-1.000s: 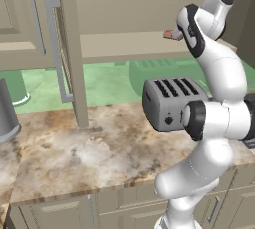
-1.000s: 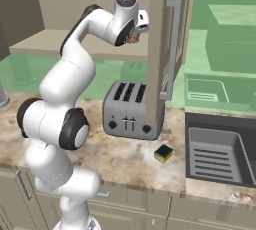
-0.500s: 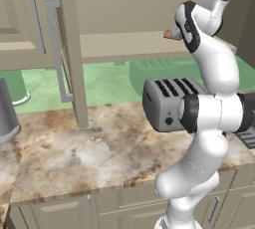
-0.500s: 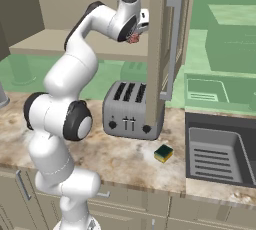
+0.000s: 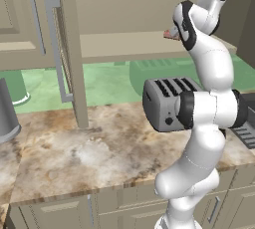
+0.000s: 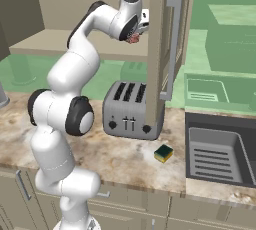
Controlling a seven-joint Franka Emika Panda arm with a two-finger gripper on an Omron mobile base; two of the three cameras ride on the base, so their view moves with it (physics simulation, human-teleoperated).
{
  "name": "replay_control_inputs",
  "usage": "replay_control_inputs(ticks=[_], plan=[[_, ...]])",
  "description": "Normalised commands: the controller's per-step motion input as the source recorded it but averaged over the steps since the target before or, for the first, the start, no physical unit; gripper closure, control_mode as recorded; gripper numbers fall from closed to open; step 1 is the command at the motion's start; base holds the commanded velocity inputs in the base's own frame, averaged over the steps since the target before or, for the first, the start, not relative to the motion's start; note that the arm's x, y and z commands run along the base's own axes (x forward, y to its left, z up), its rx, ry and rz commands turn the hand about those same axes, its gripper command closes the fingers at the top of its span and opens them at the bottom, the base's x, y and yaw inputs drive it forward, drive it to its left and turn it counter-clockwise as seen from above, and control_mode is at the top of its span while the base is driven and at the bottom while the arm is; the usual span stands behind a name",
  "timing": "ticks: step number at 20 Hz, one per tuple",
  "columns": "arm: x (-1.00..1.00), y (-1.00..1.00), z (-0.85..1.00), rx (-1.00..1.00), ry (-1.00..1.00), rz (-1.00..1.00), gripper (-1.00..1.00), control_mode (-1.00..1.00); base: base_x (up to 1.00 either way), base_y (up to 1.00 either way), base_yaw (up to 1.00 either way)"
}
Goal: Locate and retrieve the sponge and bar soap from the cabinet. Place them next to the sink.
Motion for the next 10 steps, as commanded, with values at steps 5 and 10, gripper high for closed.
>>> replay_control_inputs(ticks=[5,10], plan=[[0.12,0.00,-0.07,0.00,0.01,0.00,-1.00,-1.00,0.00,0.00,0.00],[0.18,0.00,-0.01,0.00,0.00,0.02,-1.00,-1.00,0.00,0.00,0.00]])
